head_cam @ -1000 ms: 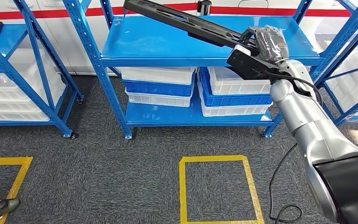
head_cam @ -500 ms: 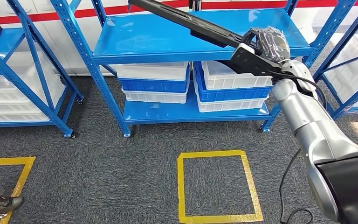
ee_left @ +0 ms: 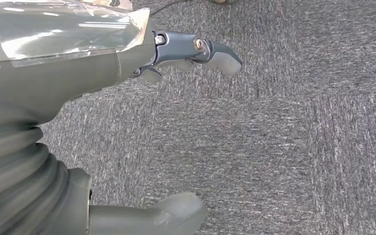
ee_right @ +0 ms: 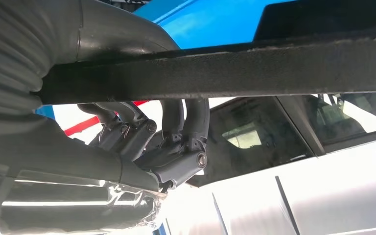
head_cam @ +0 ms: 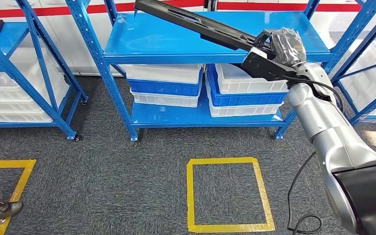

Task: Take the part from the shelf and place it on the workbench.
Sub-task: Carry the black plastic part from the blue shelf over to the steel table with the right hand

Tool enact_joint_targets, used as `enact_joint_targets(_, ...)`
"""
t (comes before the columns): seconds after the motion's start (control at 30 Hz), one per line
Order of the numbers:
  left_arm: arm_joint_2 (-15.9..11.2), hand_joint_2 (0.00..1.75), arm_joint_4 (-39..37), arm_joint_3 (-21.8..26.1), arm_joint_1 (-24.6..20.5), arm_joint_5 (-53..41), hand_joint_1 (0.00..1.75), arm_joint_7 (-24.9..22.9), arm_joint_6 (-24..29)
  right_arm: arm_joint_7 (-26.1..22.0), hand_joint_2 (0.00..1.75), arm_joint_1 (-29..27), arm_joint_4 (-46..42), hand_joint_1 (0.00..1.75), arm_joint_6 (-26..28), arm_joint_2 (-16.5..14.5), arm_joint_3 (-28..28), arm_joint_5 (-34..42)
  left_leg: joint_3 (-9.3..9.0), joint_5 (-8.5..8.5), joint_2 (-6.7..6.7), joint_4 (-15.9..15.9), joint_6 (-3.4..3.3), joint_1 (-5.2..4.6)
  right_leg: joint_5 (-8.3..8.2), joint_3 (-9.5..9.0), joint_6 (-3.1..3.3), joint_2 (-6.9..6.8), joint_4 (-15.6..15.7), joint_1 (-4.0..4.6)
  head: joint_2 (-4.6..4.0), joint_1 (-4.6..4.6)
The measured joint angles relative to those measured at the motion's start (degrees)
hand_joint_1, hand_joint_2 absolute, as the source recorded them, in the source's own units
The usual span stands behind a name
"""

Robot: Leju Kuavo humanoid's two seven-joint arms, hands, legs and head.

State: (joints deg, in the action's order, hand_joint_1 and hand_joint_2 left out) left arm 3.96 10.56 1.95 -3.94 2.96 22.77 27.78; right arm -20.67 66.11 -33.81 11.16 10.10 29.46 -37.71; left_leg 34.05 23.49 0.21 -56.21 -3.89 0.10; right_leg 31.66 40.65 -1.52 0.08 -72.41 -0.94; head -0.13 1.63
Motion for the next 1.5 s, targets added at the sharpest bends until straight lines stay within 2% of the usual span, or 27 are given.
enact_joint_targets(0.03,0.1,1.75,0.0,0.0,0.0,0.0,0.00,0.0,0.0,0.0,1.75,-0.2,0.0,1.75,0.0,0.1,0.0,0.0,0.02,-0.01,-0.09,0.0,0.05,0.05,0.12,0.57,-0.43,-0.01,-1.3,-0.18,0.00,0.01)
enact_joint_targets(0.07,0.2,1.75,0.0,0.0,0.0,0.0,0.00,-0.1,0.0,0.0,1.75,-0.3,0.0,1.75,0.0,0.2,0.0,-0.1,0.04,-0.01,-0.21,-0.1,0.18,0.15,-0.65,0.04,-1.06,-0.02,-0.3,-0.42,0.00,0.01)
enact_joint_targets(0.13,0.3,1.75,0.0,0.0,0.0,-0.2,0.00,-0.1,-0.1,0.0,1.75,-0.3,0.0,1.75,0.0,0.4,0.0,-0.2,0.24,0.24,-0.42,-0.8,0.76,0.38,-3.55,-3.54,-2.52,0.02,7.0,-1.08,0.00,-0.01)
enact_joint_targets(0.17,0.3,1.75,0.0,0.0,0.0,-0.3,0.00,-0.2,-0.1,0.0,1.75,-0.2,0.0,1.75,-0.1,0.4,0.0,-0.2,0.60,0.46,-0.56,-1.3,1.20,0.35,-4.66,-5.32,-2.86,0.21,10.4,-1.21,0.00,-0.01)
enact_joint_targets(0.23,0.2,1.75,0.0,0.0,-0.1,-0.6,0.00,-0.2,-0.1,-0.1,1.75,-0.1,0.0,1.75,-0.4,0.7,0.0,-0.2,1.44,0.62,-0.87,-2.3,2.03,0.26,-5.38,-6.71,-2.43,0.53,13.4,-1.14,0.00,0.13)
enact_joint_targets(0.3,0.3,1.75,0.0,0.0,0.0,-0.6,0.00,-0.4,0.0,-0.1,1.75,-0.3,0.0,1.75,-0.8,1.0,0.1,-0.3,2.00,0.40,-1.15,-2.5,2.64,0.39,-5.60,-6.37,-1.47,0.53,13.1,-0.97,0.00,0.21)
enact_joint_targets(0.37,0.4,1.75,0.0,0.0,0.1,-0.7,0.00,-0.5,0.0,-0.1,1.75,-0.3,-0.2,1.75,-0.9,1.1,0.2,-0.4,2.71,1.41,-0.99,-3.8,3.22,0.60,-5.91,-6.19,-0.84,0.38,13.2,-1.10,0.00,0.24)
enact_joint_targets(0.4,0.4,1.75,0.0,0.0,0.1,-0.7,0.00,-0.5,0.0,-0.1,1.75,-0.2,-0.3,1.75,-0.9,1.1,0.3,-0.4,3.58,2.79,-0.79,-5.9,3.47,0.66,-6.04,-6.16,-0.56,0.28,13.2,-1.20,0.00,0.29)
enact_joint_targets(0.47,0.4,1.75,0.0,0.0,0.1,-0.7,0.00,-0.5,0.0,-0.2,1.75,-0.2,-0.5,1.75,-0.9,1.1,0.3,-0.4,6.61,6.52,-0.45,-13.0,3.89,0.69,-6.10,-6.10,-0.30,0.06,13.2,-0.99,0.00,0.35)
enact_joint_targets(0.53,0.4,1.75,0.0,0.0,0.1,-0.7,0.00,-0.6,0.1,-0.2,1.75,-0.3,-0.5,1.75,-0.9,1.0,0.5,-0.5,9.09,8.36,-0.38,-18.5,3.85,0.67,-6.16,-5.98,-0.13,-0.19,13.2,-0.62,0.00,0.34)
enact_joint_targets(0.57,0.4,1.75,0.0,0.0,0.1,-0.7,0.00,-0.7,0.1,-0.2,1.75,-0.3,-0.5,1.75,-0.9,1.0,0.6,-0.6,8.90,7.76,-0.38,-18.3,3.58,0.61,-6.19,-5.94,-0.06,-0.30,13.2,-0.41,0.00,0.33)
enact_joint_targets(0.6,0.5,1.75,0.0,0.0,0.1,-0.7,0.00,-0.7,0.1,-0.2,1.75,-0.2,-0.5,1.75,-1.0,0.9,0.7,-0.7,7.63,6.31,-0.34,-16.0,3.09,0.47,-6.23,-5.92,0.02,-0.42,13.2,-0.19,0.00,0.34)
enact_joint_targets(0.63,0.5,1.75,0.0,0.0,0.1,-0.7,0.00,-0.7,0.2,-0.2,1.75,-0.1,-0.6,1.75,-1.0,0.9,0.7,-0.8,5.53,4.48,-0.13,-12.2,2.38,0.21,-6.26,-5.93,0.07,-0.53,13.2,-0.01,0.00,0.34)
enact_joint_targets(0.7,0.4,1.75,0.0,0.0,0.0,-0.7,0.00,-0.8,0.4,-0.1,1.75,0.2,-0.8,1.75,-1.0,0.7,0.8,-1.0,1.86,2.43,0.81,-5.3,1.05,-0.53,-6.32,-5.86,0.12,-0.88,13.3,0.35,0.00,0.29)
enact_joint_targets(0.8,0.3,1.75,0.0,0.0,0.0,-0.7,0.00,-0.8,0.7,0.0,1.75,0.4,-0.9,1.75,-1.0,0.5,0.9,-1.2,0.88,2.12,1.00,-2.9,0.24,-1.26,-6.46,-5.83,-0.10,-1.71,13.5,0.39,0.00,0.30)
enact_joint_targets(0.87,0.4,1.75,0.0,0.0,0.0,-0.6,0.00,-0.9,0.7,0.1,1.75,0.5,-1.0,1.75,-1.0,0.4,0.9,-1.3,0.44,1.27,0.57,-1.7,-0.12,-0.99,-5.97,-5.32,-0.30,-1.72,12.7,0.43,0.00,0.26)
enact_joint_targets(0.93,0.4,1.75,0.0,0.0,0.0,-0.6,0.00,-0.9,0.8,0.1,1.75,0.5,-1.1,1.75,-1.0,0.3,0.9,-1.4,0.15,0.47,0.19,-0.7,-0.39,-0.58,-3.65,-3.19,-0.15,-1.07,8.3,0.40,0.00,0.17)
enact_joint_targets(1.0,0.5,1.75,0.0,0.0,0.0,-0.6,0.00,-1.0,0.8,0.1,1.75,0.5,-1.1,1.75,-1.0,0.3,1.0,-1.5,0.34,0.29,-0.39,-0.6,-0.48,-0.55,-0.67,-0.05,-0.15,-0.63,1.1,0.20,0.00,0.15)
enact_joint_targets(1.03,0.6,1.75,0.0,0.0,0.0,-0.6,0.00,-1.0,0.8,0.1,1.75,0.3,-1.0,1.75,-1.0,0.3,1.0,-1.6,0.40,0.25,-0.77,-0.6,-0.43,-0.51,0.03,0.98,-0.43,-0.57,-1.4,0.07,0.00,0.14)
enact_joint_targets(1.07,0.7,1.75,0.0,0.0,0.0,-0.6,0.00,-1.0,0.8,0.1,1.75,0.2,-1.0,1.75,-1.0,0.3,1.1,-1.7,0.44,0.21,-1.15,-0.7,-0.35,-0.44,-0.12,1.09,-0.93,-0.55,-1.9,-0.10,0.00,0.15)
enact_joint_targets(1.1,0.7,1.75,0.0,0.0,0.1,-0.6,0.00,-1.0,0.8,0.1,1.75,0.1,-1.0,1.75,-1.0,0.2,1.2,-1.8,0.50,0.23,-1.55,-0.9,-0.22,-0.33,-1.11,0.17,-1.60,-0.50,-0.2,-0.30,0.00,0.15)
enact_joint_targets(1.17,0.8,1.75,0.0,0.0,0.1,-0.7,0.00,-1.0,0.8,0.1,1.75,0.3,-1.0,1.75,-1.0,0.2,1.4,-1.8,0.91,0.52,-2.29,-1.6,0.32,-0.15,-3.82,-3.50,-2.93,0.38,7.1,-0.88,0.00,0.11)
enact_joint_targets(1.2,0.8,1.75,0.0,0.0,0.0,-0.7,0.00,-1.0,0.9,0.0,1.75,0.4,-1.0,1.75,-1.0,0.2,1.4,-1.8,1.37,0.74,-2.69,-2.3,0.70,-0.15,-4.66,-4.99,-3.02,0.99,10.1,-1.07,0.00,0.12)
enact_joint_targets(1.27,0.7,1.75,0.0,0.0,0.0,-0.7,0.00,-1.1,1.0,0.0,1.75,0.4,-1.0,1.75,-1.0,0.1,1.5,-1.9,2.33,0.82,-3.34,-3.0,1.50,-0.12,-4.96,-6.03,-2.22,1.71,12.4,-1.02,0.00,0.09)
enact_joint_targets(1.37,0.7,1.75,0.0,0.0,0.3,-0.7,0.00,-1.1,1.0,-0.1,1.75,0.4,-1.0,1.75,-1.0,-0.1,1.7,-2.1,3.21,0.99,-3.34,-3.7,2.47,0.13,-5.41,-5.85,-0.89,0.85,12.6,-0.99,0.00,0.10)
enact_joint_targets(1.43,0.7,1.75,0.0,0.0,0.3,-0.7,0.00,-1.1,1.0,-0.1,1.75,0.6,-1.0,1.75,-1.0,-0.4,1.8,-2.2,4.94,3.25,-1.87,-7.5,3.15,0.28,-5.53,-5.88,-0.42,0.32,12.7,-1.16,0.00,0.34)
enact_joint_targets(1.5,0.7,1.75,0.0,0.0,0.2,-0.8,0.00,-1.1,1.0,-0.2,1.75,0.6,-1.0,1.75,-1.0,-0.5,1.9,-2.2,8.21,6.33,-0.73,-14.3,3.68,0.45,-5.47,-5.88,-0.18,-0.31,12.7,-1.00,0.00,0.54)
